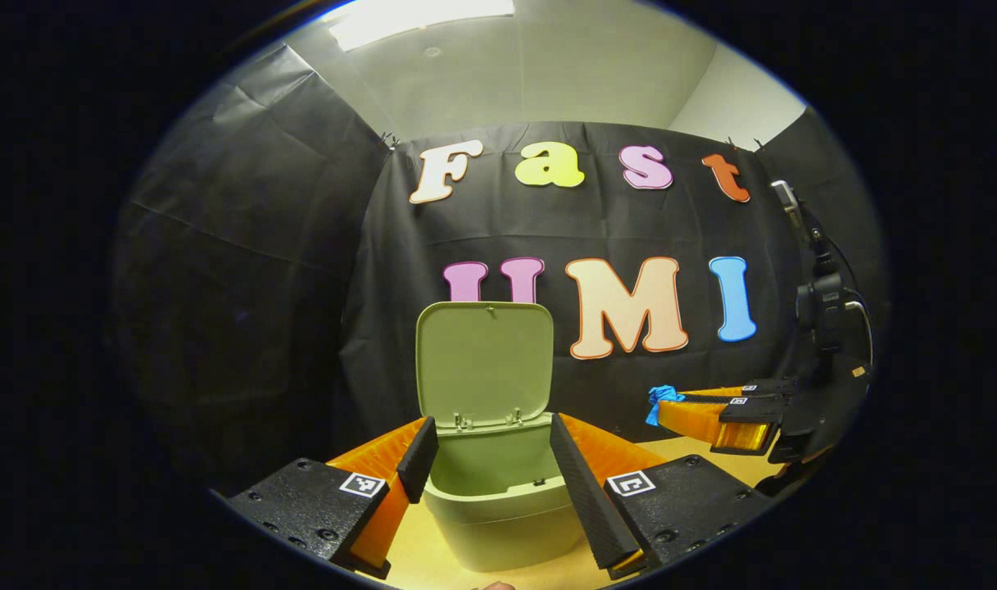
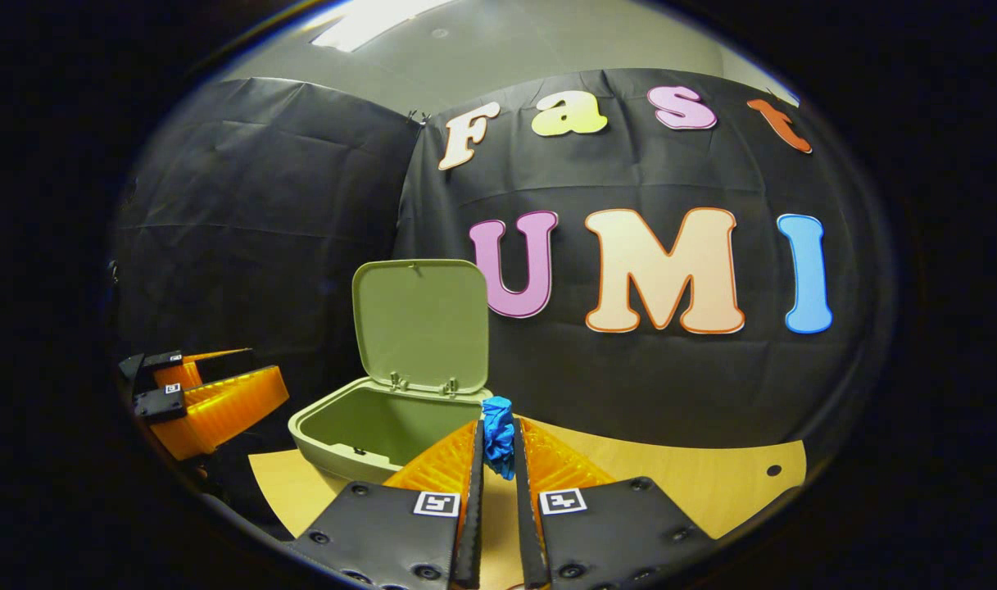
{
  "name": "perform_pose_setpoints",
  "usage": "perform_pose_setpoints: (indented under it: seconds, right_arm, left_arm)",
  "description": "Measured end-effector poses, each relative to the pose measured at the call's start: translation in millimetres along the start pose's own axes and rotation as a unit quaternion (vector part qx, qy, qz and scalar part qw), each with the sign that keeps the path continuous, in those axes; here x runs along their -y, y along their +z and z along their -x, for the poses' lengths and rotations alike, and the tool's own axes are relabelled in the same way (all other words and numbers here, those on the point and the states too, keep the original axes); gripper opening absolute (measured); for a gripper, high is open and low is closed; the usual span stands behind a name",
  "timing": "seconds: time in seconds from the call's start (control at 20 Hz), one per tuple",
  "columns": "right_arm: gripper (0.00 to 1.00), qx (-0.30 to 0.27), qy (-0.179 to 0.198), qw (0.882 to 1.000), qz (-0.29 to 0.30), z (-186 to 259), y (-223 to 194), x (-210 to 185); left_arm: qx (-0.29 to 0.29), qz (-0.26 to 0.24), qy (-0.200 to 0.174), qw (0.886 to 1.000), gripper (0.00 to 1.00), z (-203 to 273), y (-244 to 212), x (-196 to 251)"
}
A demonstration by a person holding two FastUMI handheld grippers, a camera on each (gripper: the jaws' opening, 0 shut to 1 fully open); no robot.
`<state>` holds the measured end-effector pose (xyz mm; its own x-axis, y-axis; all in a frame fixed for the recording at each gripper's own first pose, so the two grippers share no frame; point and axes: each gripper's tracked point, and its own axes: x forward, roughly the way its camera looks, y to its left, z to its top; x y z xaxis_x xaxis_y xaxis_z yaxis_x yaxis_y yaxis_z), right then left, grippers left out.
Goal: Press the lid of the desktop garbage bin to open it, pick up the crumpled paper on the desktop and throw it into the bin, then pick up the pop can on the desktop and drop it into the bin, and finally close the garbage bin lid.
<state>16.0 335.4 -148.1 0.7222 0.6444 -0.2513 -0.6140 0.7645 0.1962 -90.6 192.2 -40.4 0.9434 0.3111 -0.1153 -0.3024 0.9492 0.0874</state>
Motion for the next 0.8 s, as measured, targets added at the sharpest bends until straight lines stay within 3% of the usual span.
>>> perform_pose_setpoints:
  seconds: [0.45, 0.5, 0.65, 0.7, 0.8]
  right_arm:
    - [0.22, -0.017, 0.012, 1.0, 0.014, -48, -32, -54]
    - [0.32, -0.021, 0.016, 1.0, 0.017, -49, -36, -59]
    - [0.99, -0.013, 0.003, 1.0, 0.024, -50, -36, -61]
    - [0.95, -0.005, -0.003, 1.0, 0.027, -47, -32, -59]
    - [0.99, 0.012, -0.01, 0.999, 0.03, -40, -22, -55]
  left_arm:
    - [-0.011, -0.004, 0.0, 1.0, 0.83, -9, -14, -40]
    - [-0.012, -0.004, 0.0, 1.0, 0.83, -11, -15, -42]
    - [-0.01, -0.002, -0.002, 1.0, 0.82, -13, -16, -46]
    - [-0.008, -0.002, -0.003, 1.0, 0.84, -14, -15, -45]
    - [-0.006, -0.001, -0.007, 1.0, 0.82, -16, -14, -42]
